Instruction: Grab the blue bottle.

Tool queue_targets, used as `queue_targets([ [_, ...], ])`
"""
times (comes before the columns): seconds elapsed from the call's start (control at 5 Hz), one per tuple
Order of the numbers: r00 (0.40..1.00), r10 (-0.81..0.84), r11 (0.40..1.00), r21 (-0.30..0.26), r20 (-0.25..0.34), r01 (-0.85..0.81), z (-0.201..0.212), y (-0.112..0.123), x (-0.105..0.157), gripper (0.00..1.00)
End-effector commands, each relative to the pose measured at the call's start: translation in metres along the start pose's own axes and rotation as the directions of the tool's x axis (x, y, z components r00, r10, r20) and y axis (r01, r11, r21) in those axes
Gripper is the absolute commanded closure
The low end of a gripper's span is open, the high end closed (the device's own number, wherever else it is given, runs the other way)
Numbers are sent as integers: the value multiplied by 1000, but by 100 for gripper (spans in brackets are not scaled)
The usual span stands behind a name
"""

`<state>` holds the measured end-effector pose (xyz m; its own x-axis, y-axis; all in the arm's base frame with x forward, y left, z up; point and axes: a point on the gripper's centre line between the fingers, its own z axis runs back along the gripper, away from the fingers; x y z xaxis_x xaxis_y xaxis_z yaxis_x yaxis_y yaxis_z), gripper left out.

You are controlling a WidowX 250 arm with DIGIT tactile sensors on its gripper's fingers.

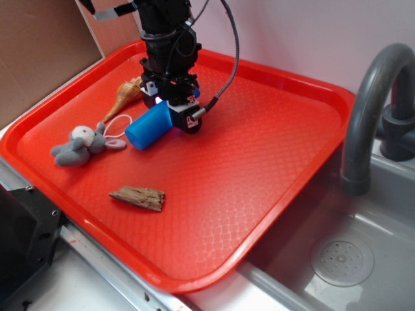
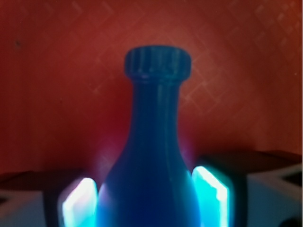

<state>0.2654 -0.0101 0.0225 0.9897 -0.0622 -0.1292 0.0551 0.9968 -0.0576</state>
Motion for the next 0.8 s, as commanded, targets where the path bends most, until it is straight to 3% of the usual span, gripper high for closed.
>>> queue_targets([
  [0.0,971,-12,999,41,239,3,114,15,-3,100],
  [0.2,956,0,1000,2,292,0,157,19,-28,100],
  [0.4,937,-19,999,38,349,7,167,17,-51,100],
  [0.6,948,-69,997,-1,312,73,156,18,-49,100],
])
